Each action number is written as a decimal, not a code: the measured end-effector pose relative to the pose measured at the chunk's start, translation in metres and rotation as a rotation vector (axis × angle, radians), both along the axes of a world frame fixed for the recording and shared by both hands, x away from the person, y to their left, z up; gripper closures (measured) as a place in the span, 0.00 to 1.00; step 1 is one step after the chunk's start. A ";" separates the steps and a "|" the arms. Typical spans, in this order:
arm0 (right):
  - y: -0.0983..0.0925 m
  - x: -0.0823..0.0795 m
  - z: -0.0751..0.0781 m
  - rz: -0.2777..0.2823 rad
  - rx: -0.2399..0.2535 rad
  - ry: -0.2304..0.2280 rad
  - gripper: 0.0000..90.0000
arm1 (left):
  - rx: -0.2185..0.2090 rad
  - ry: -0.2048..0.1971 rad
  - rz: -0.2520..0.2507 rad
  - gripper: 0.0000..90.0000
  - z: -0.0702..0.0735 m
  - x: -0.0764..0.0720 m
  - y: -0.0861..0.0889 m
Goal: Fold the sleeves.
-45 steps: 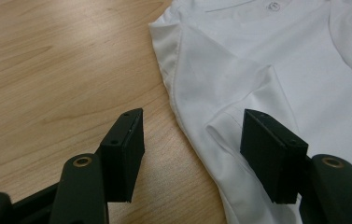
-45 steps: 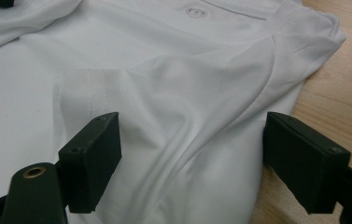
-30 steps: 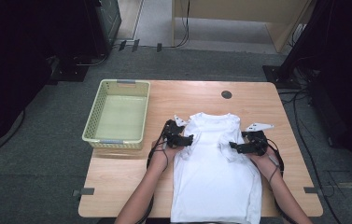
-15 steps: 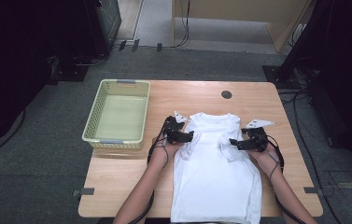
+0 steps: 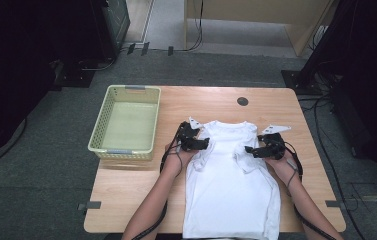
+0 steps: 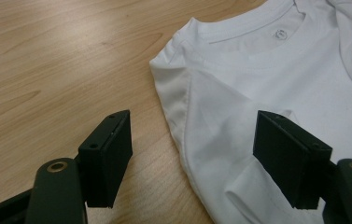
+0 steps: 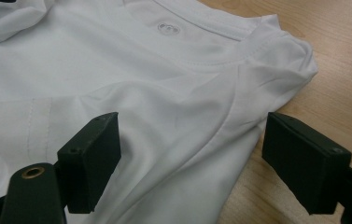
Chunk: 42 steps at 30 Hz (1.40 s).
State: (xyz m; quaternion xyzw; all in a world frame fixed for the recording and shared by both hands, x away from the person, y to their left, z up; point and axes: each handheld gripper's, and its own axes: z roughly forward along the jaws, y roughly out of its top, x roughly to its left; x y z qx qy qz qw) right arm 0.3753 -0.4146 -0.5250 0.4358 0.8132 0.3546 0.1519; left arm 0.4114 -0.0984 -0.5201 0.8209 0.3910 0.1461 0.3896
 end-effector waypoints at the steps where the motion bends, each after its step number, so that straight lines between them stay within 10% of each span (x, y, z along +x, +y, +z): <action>1: 0.000 0.001 0.000 0.001 -0.002 -0.002 0.22 | 0.000 -0.003 -0.003 0.32 0.000 0.001 -0.001; 17: 0.003 0.014 -0.002 0.002 -0.001 -0.022 0.22 | -0.039 0.036 -0.027 0.32 -0.002 0.013 -0.006; 42: 0.003 0.036 0.000 0.012 -0.011 -0.043 0.23 | 0.032 -0.002 -0.015 0.32 -0.005 0.033 -0.014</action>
